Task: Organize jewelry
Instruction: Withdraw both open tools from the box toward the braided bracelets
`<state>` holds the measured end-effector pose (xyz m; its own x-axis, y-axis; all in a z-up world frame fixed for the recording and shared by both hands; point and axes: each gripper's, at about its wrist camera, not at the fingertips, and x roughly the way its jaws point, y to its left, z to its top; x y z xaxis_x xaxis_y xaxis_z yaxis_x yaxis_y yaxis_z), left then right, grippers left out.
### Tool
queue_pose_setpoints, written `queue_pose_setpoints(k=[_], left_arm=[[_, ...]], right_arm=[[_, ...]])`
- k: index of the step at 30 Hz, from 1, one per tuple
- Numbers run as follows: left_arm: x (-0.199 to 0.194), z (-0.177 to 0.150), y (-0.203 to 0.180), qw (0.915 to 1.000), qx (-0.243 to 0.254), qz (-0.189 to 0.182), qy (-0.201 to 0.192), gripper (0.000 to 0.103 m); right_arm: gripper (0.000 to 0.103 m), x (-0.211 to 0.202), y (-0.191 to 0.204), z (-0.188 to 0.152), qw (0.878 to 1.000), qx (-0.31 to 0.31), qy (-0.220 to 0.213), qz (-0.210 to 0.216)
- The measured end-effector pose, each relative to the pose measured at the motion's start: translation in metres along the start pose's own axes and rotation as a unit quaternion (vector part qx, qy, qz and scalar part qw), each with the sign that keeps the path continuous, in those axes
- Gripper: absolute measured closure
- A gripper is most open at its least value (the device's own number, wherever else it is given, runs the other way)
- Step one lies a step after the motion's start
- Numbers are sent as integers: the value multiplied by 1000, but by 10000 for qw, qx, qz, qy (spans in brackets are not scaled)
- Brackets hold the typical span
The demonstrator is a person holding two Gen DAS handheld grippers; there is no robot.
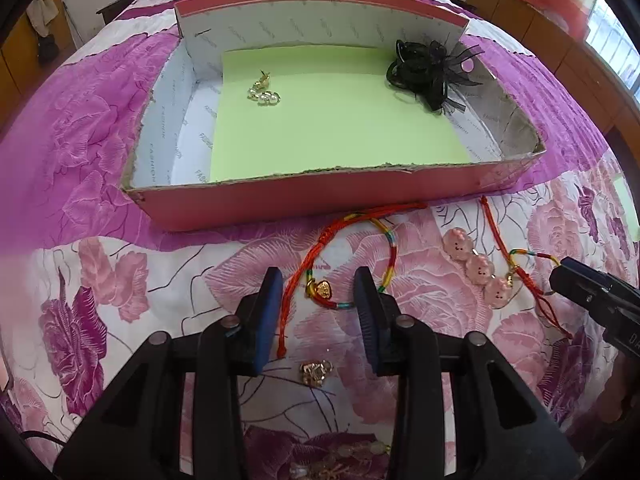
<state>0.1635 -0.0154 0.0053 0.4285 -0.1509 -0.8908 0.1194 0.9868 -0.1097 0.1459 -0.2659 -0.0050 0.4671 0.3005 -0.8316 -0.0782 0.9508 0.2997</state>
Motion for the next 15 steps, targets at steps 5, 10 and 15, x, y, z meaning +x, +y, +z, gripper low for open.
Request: queue_pose_setpoints(k=[5, 10, 15], left_arm=[[5, 1, -1, 9999, 108, 79, -77, 74], [13, 4, -5, 9998, 124, 74, -126, 74], [19, 4, -5, 9996, 192, 117, -186, 75]], right_arm=[[54, 10, -2, -1, 10000, 4, 88, 3], [60, 16, -3, -2, 9999, -63, 89, -55], [70, 20, -2, -2, 9997, -186, 69, -138]])
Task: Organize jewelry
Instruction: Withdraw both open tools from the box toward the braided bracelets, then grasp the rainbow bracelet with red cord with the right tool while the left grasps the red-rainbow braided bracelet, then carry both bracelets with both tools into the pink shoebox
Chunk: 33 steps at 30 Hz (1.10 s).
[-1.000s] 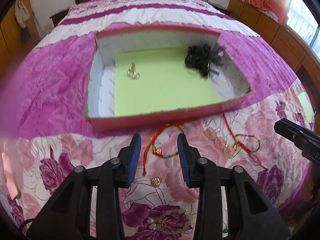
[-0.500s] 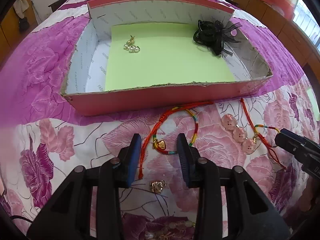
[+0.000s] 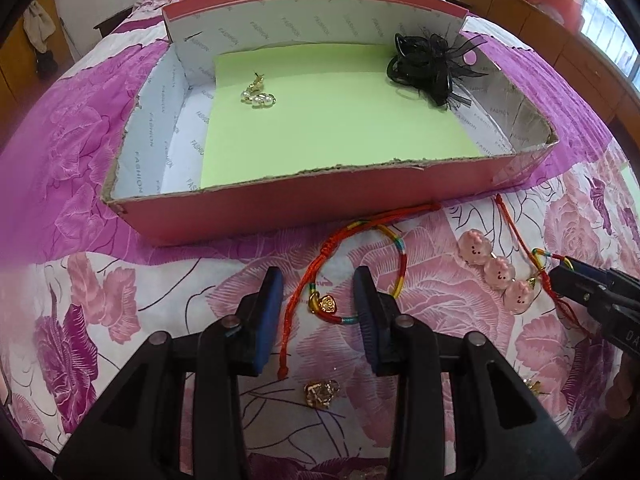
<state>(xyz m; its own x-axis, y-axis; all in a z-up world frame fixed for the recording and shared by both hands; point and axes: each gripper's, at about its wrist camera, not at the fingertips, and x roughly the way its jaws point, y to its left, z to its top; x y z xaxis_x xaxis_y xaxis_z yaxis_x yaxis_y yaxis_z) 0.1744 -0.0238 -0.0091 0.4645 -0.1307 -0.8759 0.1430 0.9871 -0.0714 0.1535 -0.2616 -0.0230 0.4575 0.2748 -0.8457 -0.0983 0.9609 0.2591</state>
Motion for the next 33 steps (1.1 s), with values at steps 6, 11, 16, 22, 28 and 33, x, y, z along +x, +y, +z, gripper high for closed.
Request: queue_pose_setpoints(k=[6, 11, 16, 22, 28, 33], left_arm=[[-2, -4, -5, 9998, 53, 119, -147, 98], [-12, -9, -2, 9998, -46, 7, -188, 103], [-29, -15, -2, 9993, -165, -146, -300, 103], [-58, -24, -2, 9980, -228, -269, -533, 103], [-82, -28, -1, 9963, -258, -342, -749, 103], [-102, -31, -2, 9947, -274, -346, -927, 103]], right_arm=[[87, 0, 5, -2, 9999, -143, -49, -48], [96, -9, 8, -7, 9998, -159, -138, -39], [98, -21, 10, -12, 9994, -180, -279, -18], [99, -43, 16, -18, 9982, -286, -532, -2], [99, -64, 19, -22, 9966, -311, -757, 45], [99, -83, 22, -23, 9948, -338, -961, 56]])
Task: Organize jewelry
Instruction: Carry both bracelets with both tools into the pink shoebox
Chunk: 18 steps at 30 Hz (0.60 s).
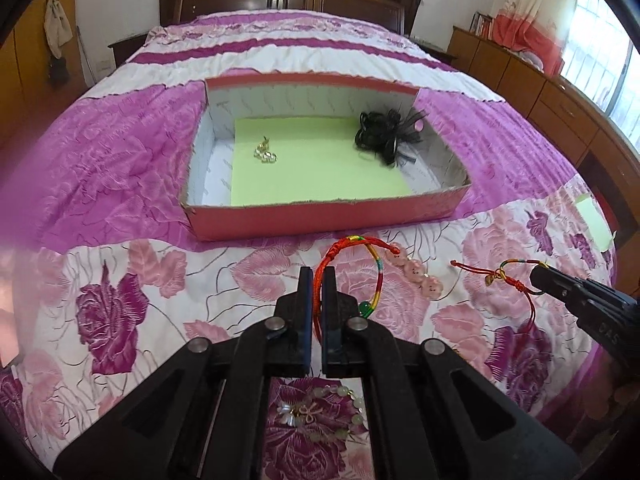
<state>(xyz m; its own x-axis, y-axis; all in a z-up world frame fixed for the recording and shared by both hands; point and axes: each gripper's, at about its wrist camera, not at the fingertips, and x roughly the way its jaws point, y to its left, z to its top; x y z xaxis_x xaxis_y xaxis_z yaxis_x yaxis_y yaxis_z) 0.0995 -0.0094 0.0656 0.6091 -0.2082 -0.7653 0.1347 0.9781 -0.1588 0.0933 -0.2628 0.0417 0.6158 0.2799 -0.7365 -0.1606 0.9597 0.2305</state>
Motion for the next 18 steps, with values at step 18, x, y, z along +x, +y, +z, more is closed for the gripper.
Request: queue_pose_setpoints(k=[18], left_arm=[[-38, 28, 11, 9983, 16, 179, -550, 103]], right_arm=[[99, -47, 27, 35, 9968, -410, -692, 21]])
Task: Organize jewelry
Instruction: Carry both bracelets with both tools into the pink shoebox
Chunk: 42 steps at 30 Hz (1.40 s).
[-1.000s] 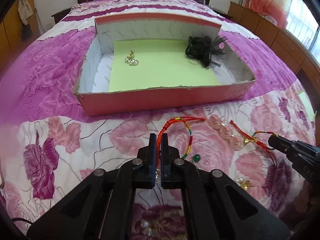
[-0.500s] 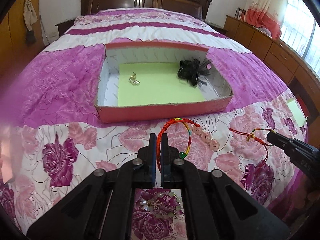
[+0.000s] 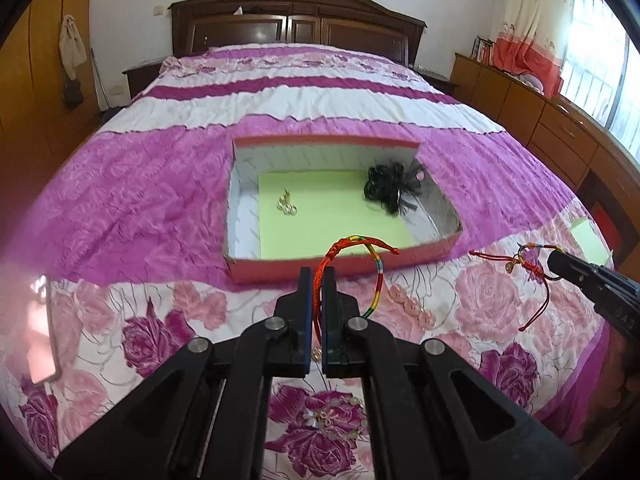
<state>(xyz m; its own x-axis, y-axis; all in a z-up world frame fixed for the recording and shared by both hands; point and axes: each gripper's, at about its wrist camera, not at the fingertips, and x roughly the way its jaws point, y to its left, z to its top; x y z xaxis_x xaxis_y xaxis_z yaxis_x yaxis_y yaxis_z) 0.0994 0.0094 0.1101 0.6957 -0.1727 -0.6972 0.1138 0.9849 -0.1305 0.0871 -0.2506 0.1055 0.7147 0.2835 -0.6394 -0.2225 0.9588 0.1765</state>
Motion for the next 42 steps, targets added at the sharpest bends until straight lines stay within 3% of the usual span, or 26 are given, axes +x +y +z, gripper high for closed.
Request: queue_pose_setpoints(k=[8, 16, 27, 42], left_arm=[[2, 23, 3, 9996, 139, 127, -187, 103], [24, 43, 2, 9993, 244, 209, -209, 103], [92, 44, 8, 9993, 89, 222, 277, 103], [162, 33, 30, 9949, -111, 418, 913, 103]], right_arm=[[99, 7, 15, 30, 9996, -175, -170, 111], [99, 41, 19, 53, 9995, -250, -128, 135], [99, 115, 10, 66, 9993, -92, 333, 157], [99, 195, -12, 54, 9958, 60, 909, -20]])
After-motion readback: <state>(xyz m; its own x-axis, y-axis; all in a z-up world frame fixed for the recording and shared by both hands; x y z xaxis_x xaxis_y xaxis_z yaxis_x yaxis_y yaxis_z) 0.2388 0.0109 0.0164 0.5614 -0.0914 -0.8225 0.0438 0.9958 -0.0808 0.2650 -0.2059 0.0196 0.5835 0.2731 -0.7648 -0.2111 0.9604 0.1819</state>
